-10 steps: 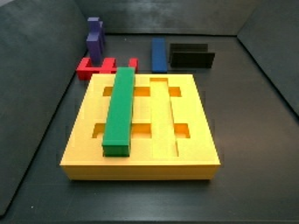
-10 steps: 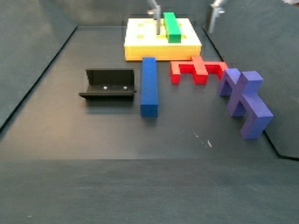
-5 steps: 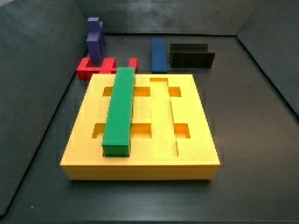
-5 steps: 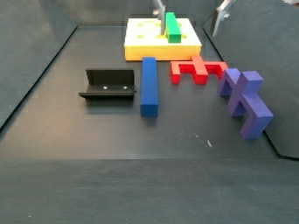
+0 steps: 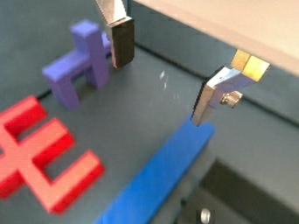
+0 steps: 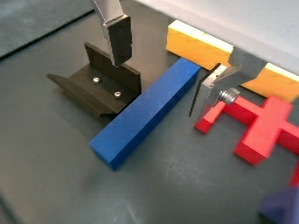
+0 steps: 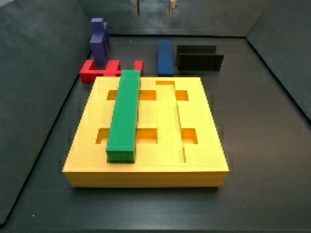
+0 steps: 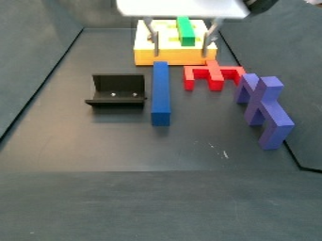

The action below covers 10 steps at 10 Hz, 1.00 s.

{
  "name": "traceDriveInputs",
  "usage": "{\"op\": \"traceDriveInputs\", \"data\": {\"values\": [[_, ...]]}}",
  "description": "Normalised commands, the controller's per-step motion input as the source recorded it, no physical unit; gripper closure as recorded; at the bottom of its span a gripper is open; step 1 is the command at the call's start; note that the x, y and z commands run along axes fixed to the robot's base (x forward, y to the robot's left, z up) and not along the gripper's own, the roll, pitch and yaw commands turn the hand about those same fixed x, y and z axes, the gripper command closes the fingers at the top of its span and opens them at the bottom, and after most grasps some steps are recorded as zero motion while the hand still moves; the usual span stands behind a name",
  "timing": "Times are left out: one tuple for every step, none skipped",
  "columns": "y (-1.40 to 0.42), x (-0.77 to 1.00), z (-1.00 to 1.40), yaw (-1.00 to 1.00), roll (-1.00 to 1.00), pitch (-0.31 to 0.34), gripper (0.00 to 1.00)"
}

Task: Pick up the blue object. Move up. Move to above the board. Insert the blue object.
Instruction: Pick up the blue object.

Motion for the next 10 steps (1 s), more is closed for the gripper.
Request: {"op": "traceDriveInputs", "data": {"values": [[-0.26,0.82,-0.45,0.00,0.06,0.039,0.00],[-0.24,0.74,-0.36,0.00,0.08,0.066,0.00],[-0.26,0.85,-0.32,0.05,0.07,0.091,0.00],[-0.23,0.77,-0.29,0.05,0.08,0.099,0.00],[-0.26,0.54,-0.21,0.07,0.11,0.107,0.00],[-0.24,0.33,-0.19,0.09,0.12,0.087,0.00],[-0.17,0.00,-0.28,0.04,0.14,0.000,0.00],[-0.10,-0.23,-0.20,0.00,0.12,0.000,0.00],[-0.07,-0.21,-0.16,0.00,0.10,-0.004,0.00],[-0.02,-0.23,-0.15,0.00,0.09,-0.003,0.00]]}}
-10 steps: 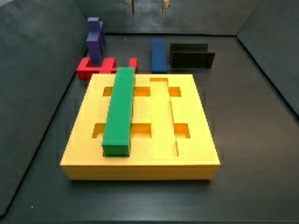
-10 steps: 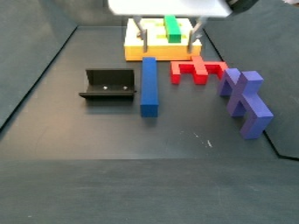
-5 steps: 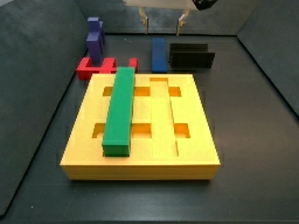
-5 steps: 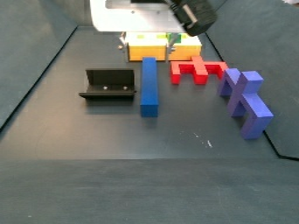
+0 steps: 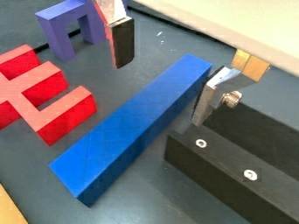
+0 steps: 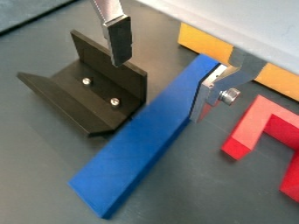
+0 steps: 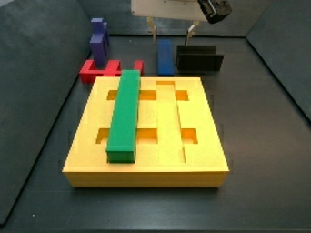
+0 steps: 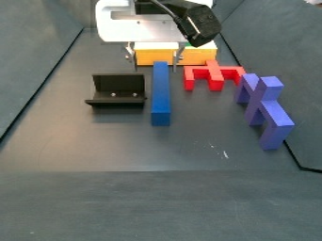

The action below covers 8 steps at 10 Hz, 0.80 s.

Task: Pick up the blue object. Move up. Move to above the board. Insert the blue object.
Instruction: Pick up the blue object.

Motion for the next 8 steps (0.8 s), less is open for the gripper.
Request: {"op": "traceDriveInputs", "data": {"values": [[0.00,-0.21,-0.15,0.03,0.08,0.000,0.00],[0.00,-0.08,-0.20,0.11,0.09,0.000,0.00],[0.00,-0.17,-0.27,0.14,0.12,0.000,0.00],[0.00,-0.24,-0.23,0.17,0.13,-0.001,0.00],[0.00,-0.27,-0.24,0.17,0.13,0.000,0.00],[0.00,-0.36,-0.30,0.15,0.14,-0.027,0.00],[0.00,-0.31,-0.22,0.14,0.09,-0.026,0.00],[0.00,0.00,-0.15,0.19,0.05,-0.016,0.00]]}}
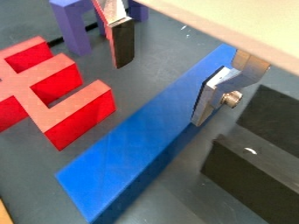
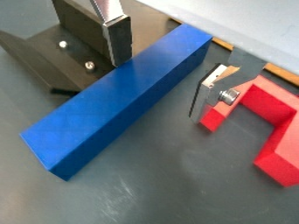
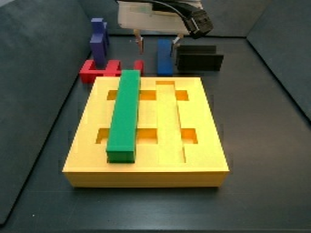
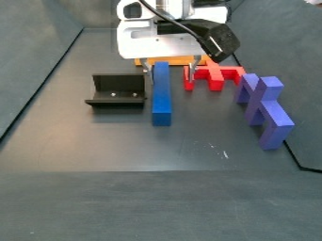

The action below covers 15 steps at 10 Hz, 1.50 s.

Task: Pick up the blue object. Move up. Move to above the board. Insert the blue object.
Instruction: Pick up the blue object.

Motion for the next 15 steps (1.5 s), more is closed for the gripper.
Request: {"op": "traceDriveInputs", "data": {"values": [[0.00,0.00,-0.13,0.16,0.03,-0.020,0.00],[0.00,0.00,-0.13,0.01,0.01,-0.009,0.00],[0.00,0.00,-0.13,0.00,0.01,-0.004,0.00],[0.00,0.00,-0.15,0.00,0.00,-0.019,0.00],[0.00,0.00,-0.10,0.00,0.00,-0.026,0.00],[-0.02,0.00,-0.07,0.00,0.00,-0.036,0.00],[-0.07,0.00,-0.07,0.00,0.01,-0.067,0.00],[-0.04,-0.06,-0.06,0.00,0.00,-0.096,0.00],[-0.03,-0.05,-0.10,0.00,0.01,-0.099,0.00],[0.00,0.00,-0.21,0.01,0.03,-0.091,0.00],[0.00,-0.01,-0.23,0.01,0.02,-0.110,0.00],[0.00,0.00,-0.24,0.03,0.00,-0.130,0.00],[0.00,0.00,-0.21,0.03,0.00,-0.107,0.00],[0.00,0.00,-0.15,0.03,0.00,-0.089,0.00],[0.00,0.00,-0.14,0.01,0.00,-0.103,0.00]]}}
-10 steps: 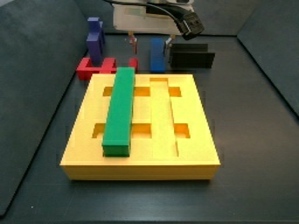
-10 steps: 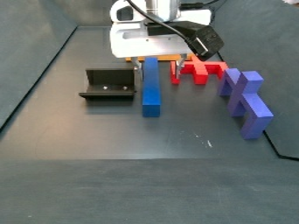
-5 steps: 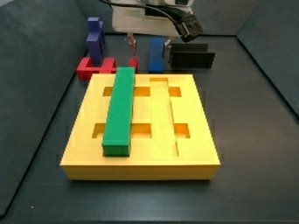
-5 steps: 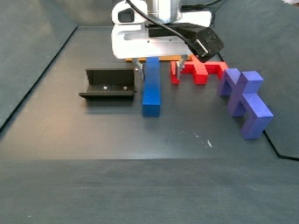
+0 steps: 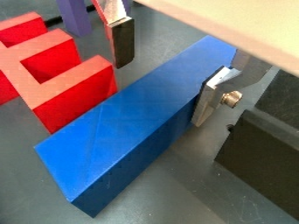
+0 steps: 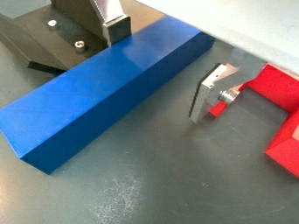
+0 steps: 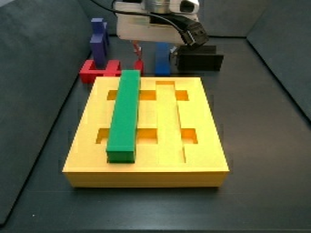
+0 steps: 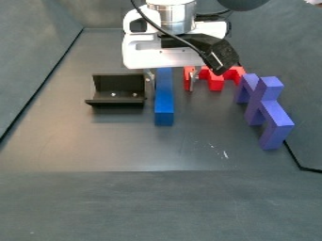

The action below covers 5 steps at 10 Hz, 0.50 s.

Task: Pick up the blue object. Move up. Move to above the board. Insert the blue object.
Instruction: Pick up the blue object.

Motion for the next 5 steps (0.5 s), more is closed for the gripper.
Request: {"op": "traceDriveInputs", "data": {"values": [[0.00,0.00,-0.09,0.00,-0.01,-0.100,0.00],[0.00,0.00,0.00,0.00,-0.02,-0.056,0.00],[0.04,0.00,0.00,0.00,-0.03,-0.004,0.00],[0.17,0.00,0.00,0.00,-0.09,-0.009,0.00],[0.11,0.00,0.00,0.00,-0.08,-0.034,0.00]]}}
